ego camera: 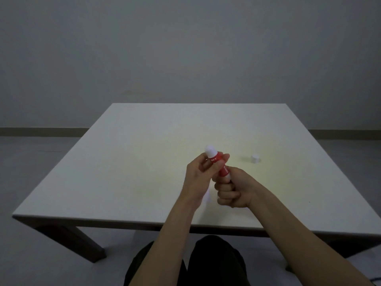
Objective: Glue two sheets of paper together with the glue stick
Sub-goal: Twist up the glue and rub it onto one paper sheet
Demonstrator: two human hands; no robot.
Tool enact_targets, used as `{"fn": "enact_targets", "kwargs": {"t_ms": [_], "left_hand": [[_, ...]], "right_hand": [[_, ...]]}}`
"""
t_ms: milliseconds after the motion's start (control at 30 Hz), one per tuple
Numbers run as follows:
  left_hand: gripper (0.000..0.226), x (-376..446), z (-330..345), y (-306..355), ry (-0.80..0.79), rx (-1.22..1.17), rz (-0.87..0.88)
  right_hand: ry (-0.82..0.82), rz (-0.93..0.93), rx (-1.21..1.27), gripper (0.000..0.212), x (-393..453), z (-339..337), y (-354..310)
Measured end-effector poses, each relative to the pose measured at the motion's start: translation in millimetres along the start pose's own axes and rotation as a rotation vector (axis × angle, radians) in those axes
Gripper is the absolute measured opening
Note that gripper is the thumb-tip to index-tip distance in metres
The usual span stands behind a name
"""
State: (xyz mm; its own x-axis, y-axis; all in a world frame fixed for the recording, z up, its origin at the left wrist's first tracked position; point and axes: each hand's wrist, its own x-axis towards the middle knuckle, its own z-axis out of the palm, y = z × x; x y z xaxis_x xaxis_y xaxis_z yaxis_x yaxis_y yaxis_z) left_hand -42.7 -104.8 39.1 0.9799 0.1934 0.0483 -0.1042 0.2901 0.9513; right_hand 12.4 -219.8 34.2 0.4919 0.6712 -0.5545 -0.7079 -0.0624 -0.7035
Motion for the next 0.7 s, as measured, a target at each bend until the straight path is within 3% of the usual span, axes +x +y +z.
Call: {"fn": "enact_targets", "kwargs": {"t_ms": [100,233,333,400,467,567,600,700], "left_hand": [[0.018,2.1,-12.6,-2.5,-0.195,-0.019,0.025],[0.018,4.7,-12.9,-5.9,-0.030,-0.036,0.036],[0.018,8.3,-10.1,-5.9,0.104,0.061,0.075],[0.022,11.6,-11.7,-0.1,0.067,0.121,0.083],[0.033,17.8,-23.3,7.7,-0.029,0.220,0.085],[0.045,25.3,-55.8,23.9,-0.062,0.256,0.020],[0.049,27.3,-69.6,26.9,-0.082,0.358,0.006],[0.065,30.8,-108.3,16.2,-0.275,1.028,-0.137]], "right_hand": [[-0.025,0.013,-0.042,0.049,-3.4,1.8,1.9],[0.336,-0.432,-0.382,0.055,-2.8,7.7,5.7],[0.336,-0.709,-0.566,0.034,-3.0,9.8,6.4],[0.351,-0.797,-0.735,0.026,-2.7,7.6,4.9],[0.397,-0.847,-0.733,0.027,-4.0,2.1,-0.3],[0.563,-0.845,-0.815,0.024,-5.0,-16.3,-13.8],[0.606,-0.807,-0.933,0.023,-4.9,-22.2,-18.2],[0.602,-0.672,-1.257,0.024,1.0,-25.2,-18.9]]}}
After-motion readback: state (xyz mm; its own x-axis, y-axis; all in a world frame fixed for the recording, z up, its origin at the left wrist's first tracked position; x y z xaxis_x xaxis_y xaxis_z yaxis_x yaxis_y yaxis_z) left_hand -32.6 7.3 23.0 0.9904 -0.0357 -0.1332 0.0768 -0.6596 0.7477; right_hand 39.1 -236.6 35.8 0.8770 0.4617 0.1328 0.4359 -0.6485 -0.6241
